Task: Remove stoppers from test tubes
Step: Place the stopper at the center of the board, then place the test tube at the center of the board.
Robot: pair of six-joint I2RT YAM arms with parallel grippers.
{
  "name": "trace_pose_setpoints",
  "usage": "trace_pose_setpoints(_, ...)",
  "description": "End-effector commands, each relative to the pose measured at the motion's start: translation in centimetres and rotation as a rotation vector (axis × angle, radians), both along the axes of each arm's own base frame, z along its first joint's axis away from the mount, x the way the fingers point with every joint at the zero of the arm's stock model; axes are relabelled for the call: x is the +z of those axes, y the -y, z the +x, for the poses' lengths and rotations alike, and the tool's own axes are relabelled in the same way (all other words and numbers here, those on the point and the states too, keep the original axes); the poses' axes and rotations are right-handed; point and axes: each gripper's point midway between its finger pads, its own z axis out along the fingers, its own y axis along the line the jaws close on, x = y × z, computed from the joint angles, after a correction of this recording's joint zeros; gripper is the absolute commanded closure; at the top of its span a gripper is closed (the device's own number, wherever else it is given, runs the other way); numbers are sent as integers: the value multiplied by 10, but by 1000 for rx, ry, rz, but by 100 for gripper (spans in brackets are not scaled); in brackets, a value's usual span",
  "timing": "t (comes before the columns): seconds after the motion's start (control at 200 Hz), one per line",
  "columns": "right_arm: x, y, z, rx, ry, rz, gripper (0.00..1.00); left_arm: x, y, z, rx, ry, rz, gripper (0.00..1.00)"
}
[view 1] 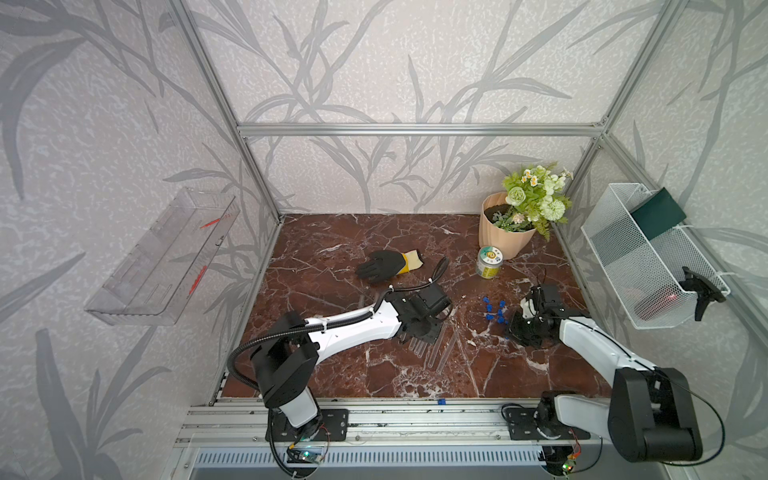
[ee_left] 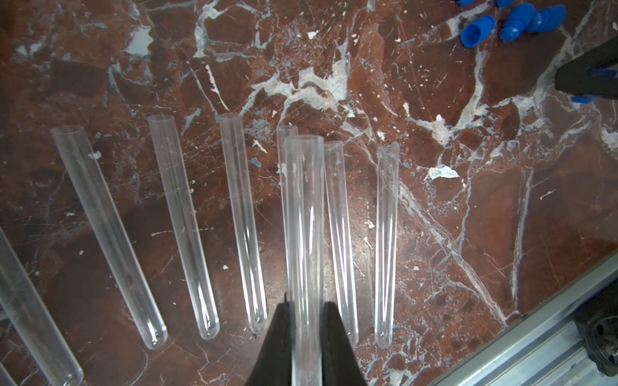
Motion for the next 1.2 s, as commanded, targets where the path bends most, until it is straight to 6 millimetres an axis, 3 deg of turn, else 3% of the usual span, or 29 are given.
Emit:
trace_pose_setpoints(0.0,-13,13,-1,-27,-20,-62,97,10,20,-2,-35,17,-35,95)
trace_pose_setpoints(0.39,-22,19,7,-42,-35,-75,90,6,57,-18,-125,1,-29,95)
trace_pose_setpoints(0.82,-14,22,4,-54,-2,-64,71,0,90,-27,-195,-3,-2,95)
trace_pose_setpoints(0.975,-4,21,5,-51,15,-54,70,-5,97,-31,-200,0,30,95)
trace_pose_setpoints(1.195,35,20,10,-9,95,-61,60,-20,103,-36,-177,-21,59,95)
